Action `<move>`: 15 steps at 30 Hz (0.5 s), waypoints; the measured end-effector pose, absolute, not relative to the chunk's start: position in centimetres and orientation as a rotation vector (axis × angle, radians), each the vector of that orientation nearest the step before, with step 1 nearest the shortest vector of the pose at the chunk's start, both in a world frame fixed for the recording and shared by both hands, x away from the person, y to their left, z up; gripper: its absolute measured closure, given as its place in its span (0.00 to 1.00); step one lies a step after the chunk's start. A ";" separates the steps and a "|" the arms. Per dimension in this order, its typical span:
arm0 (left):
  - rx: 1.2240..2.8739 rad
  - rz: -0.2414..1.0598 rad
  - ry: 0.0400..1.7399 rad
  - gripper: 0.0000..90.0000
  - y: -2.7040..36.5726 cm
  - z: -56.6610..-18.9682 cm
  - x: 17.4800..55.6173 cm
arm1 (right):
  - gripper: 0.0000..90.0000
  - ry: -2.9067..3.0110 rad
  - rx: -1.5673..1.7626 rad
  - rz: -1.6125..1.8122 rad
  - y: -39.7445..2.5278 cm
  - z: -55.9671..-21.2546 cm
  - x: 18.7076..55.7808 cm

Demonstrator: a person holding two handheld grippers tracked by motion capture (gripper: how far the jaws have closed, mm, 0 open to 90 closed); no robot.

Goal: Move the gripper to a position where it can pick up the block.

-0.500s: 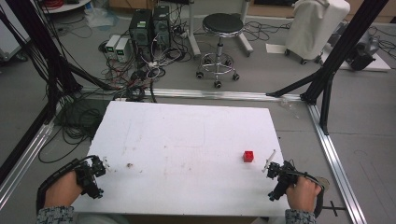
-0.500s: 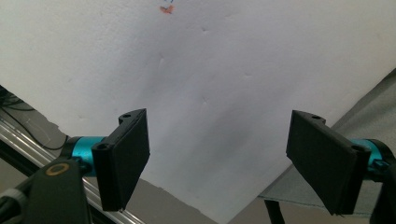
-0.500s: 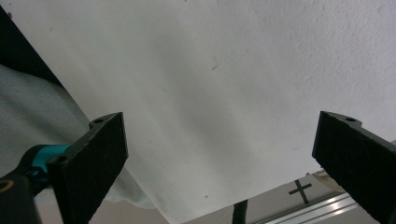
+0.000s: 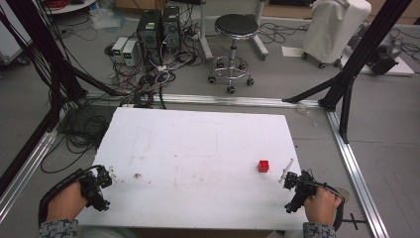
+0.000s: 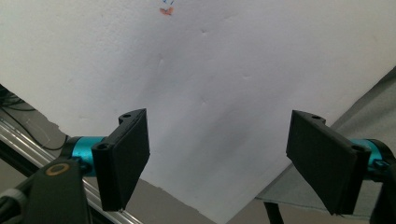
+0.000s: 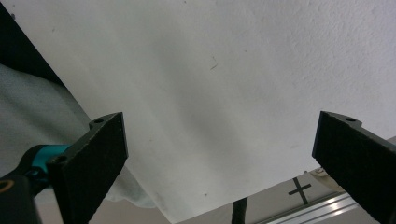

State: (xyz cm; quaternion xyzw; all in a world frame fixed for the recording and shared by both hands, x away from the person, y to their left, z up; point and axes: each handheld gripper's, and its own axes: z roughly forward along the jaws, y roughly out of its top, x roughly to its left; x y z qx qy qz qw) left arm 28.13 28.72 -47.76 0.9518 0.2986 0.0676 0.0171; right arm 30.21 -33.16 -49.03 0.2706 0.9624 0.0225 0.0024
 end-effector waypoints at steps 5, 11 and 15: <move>2.952 0.207 0.938 0.24 28.7 -47.9 28.2 | 0.03 3.002 0.833 0.073 -33.2 -49.0 30.2; 2.956 0.211 0.937 0.24 28.8 -47.8 28.1 | 0.03 3.002 0.847 0.074 -33.2 -49.1 30.2; 2.957 0.202 0.935 0.24 28.7 -47.9 28.2 | 0.03 3.003 0.839 0.075 -33.3 -49.1 30.2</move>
